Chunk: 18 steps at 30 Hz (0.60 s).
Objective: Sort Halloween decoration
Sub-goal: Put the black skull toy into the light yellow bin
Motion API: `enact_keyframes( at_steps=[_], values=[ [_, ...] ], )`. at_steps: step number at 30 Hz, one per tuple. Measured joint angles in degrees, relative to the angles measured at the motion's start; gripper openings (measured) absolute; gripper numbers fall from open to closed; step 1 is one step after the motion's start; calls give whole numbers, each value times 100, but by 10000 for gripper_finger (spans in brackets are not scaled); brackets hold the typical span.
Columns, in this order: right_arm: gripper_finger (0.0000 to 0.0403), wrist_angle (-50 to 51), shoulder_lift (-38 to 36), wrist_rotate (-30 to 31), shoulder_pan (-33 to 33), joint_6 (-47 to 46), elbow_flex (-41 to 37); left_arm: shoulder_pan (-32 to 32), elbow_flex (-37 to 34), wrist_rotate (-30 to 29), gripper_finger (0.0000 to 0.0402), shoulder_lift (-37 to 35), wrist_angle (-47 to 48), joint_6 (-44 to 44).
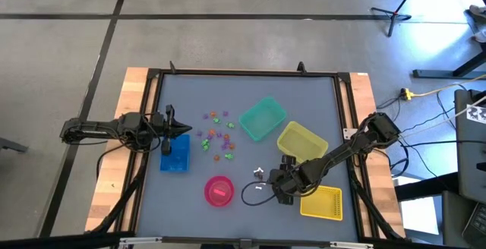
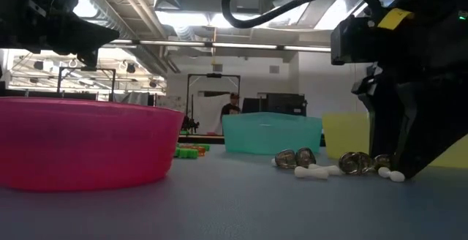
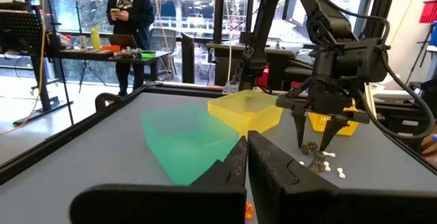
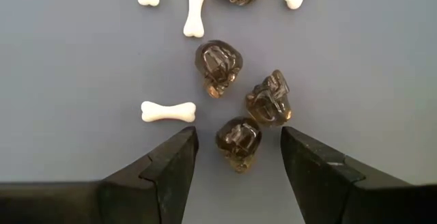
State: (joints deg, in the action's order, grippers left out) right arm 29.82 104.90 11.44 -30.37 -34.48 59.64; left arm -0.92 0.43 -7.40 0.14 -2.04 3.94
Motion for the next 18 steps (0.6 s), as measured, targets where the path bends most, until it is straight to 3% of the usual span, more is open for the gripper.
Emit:
enact_keyframes(
  at_steps=[9,18],
  values=[
    [212,-7,7,-6,0,0,-4,1,-1,0,0,0,-2,1],
    [136,-46,13,-44,-4,2,-4,1,0,0,0,0,-2,1]
  ],
)
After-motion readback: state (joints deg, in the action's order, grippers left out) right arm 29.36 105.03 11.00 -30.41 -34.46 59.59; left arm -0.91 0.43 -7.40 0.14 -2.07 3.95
